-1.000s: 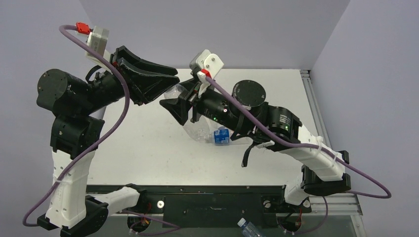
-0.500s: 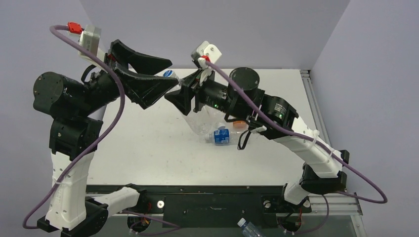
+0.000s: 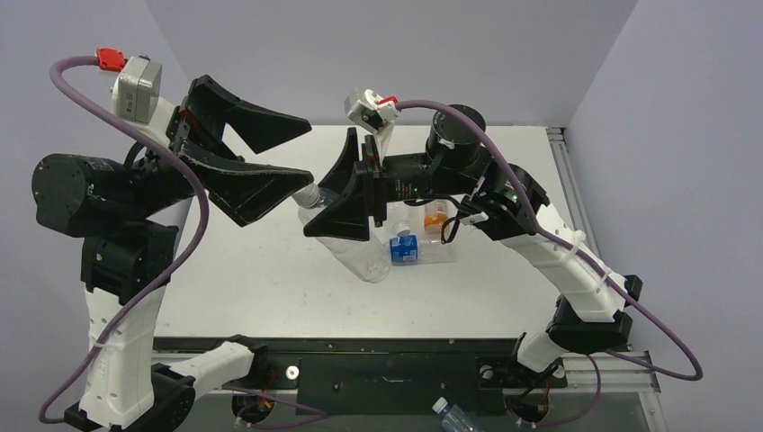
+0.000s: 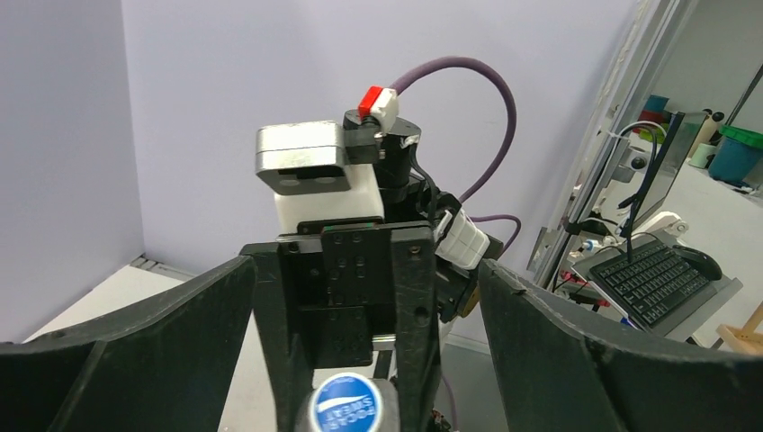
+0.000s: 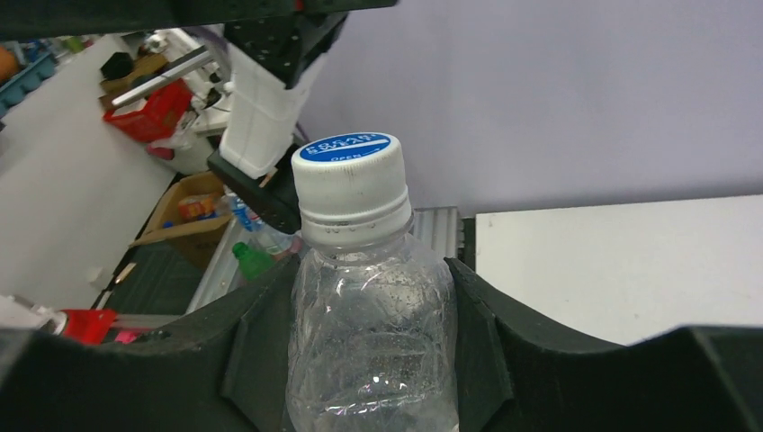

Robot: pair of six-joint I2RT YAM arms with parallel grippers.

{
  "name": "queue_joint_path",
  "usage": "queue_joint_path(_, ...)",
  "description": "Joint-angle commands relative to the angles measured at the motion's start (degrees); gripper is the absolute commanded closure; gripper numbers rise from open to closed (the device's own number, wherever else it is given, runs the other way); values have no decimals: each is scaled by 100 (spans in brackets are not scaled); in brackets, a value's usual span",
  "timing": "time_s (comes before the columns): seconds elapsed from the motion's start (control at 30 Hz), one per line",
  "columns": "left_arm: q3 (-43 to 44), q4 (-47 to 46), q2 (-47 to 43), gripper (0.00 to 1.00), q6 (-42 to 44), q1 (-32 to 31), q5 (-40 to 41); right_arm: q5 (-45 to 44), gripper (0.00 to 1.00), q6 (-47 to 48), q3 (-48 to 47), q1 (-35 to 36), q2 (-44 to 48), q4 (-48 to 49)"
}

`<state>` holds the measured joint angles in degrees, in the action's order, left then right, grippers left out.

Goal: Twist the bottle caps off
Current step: Unscrew the bottle cap from the plastic bottle.

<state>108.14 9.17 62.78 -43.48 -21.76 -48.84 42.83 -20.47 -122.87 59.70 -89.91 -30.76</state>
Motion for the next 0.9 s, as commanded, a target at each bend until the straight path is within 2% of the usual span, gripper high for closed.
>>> queue_joint_path(0.0,6,-168,55,10,-41,-4,-77,923,100,-208,2,-77,282,524)
queue_joint_path(0.13,-68,-185,32,11,-92,-4,-153,988,100,-531,69,-248,319,946)
queue_joint_path(0.37,-281,-366,-24,27,-355,-4,-340,1034,100,-1386,348,-628,270,2134)
queue_joint_path(0.5,-309,-485,4,38,-441,-4,-411,1055,100,-1572,310,-644,119,2324)
queue_joint_path(0.7,-412,-706,-12,45,-538,-4,-463,1065,100,-1638,237,-673,-52,2366)
queue_joint_path(0.8,-502,-820,-16,54,-554,-4,-476,1045,100,-1675,188,-681,-145,2352)
queue_joint_path(0.87,-540,-828,-18,56,-560,-4,-451,1045,100,-1661,173,-684,-201,2297)
